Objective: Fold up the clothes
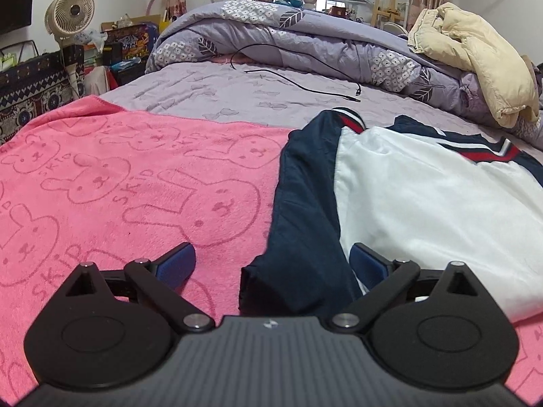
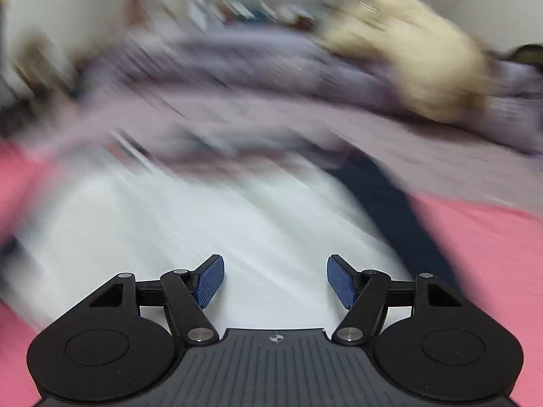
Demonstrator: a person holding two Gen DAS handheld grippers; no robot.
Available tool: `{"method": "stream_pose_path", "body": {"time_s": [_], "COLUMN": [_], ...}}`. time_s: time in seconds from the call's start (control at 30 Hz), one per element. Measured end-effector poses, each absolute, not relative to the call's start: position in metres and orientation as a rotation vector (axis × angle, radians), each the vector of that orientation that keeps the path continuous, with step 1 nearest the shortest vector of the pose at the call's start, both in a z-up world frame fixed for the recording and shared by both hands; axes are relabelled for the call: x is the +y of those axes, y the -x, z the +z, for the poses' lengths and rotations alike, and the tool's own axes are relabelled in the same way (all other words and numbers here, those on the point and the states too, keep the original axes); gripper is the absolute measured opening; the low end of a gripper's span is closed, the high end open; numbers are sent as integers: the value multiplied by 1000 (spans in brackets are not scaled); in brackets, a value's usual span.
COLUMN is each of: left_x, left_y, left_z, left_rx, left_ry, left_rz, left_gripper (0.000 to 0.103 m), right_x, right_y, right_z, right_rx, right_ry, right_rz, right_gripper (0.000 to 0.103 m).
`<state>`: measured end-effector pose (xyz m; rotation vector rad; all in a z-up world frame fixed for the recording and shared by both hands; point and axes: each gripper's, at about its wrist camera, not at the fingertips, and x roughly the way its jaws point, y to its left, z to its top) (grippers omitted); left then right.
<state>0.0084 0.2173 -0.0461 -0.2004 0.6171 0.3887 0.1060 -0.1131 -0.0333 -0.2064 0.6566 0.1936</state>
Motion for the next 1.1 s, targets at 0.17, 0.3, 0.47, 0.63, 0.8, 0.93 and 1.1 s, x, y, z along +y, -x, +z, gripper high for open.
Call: {"method": "stream_pose_path", "body": {"time_s": [0.17,0.3,0.47,0.63,0.8,0.93,1.1], "left_x": [216,213,220,198,141,86,40], "left_y": [-9,-2,24,36,17,-19,-58], "left_z": [-46,-42,-35,-7,28,18,-46], "left_rx": [626,625,641,595,497,518,704], "left_ry": [189,177,211,67,37,-45,-200], "left_rz": [409,445,455,459,299,218,209], "left_gripper": [103,103,103,101,101,101,103], "right_x": [-175,-144,-145,-212,-266,-289,-276], "right_y": [-87,-71,-84,-53,-37,-34,-52], "right_z": [-11,2,-37,-8,-30,-57,-68], "right_rx": [562,507,663,553,587,622,616], "right_ry": [77,16,-39,-314,-591,-765,-787], "right_rz": [-105,144,201,98,23,27,96], "right_gripper": [73,73,67,75,80,77,77]}}
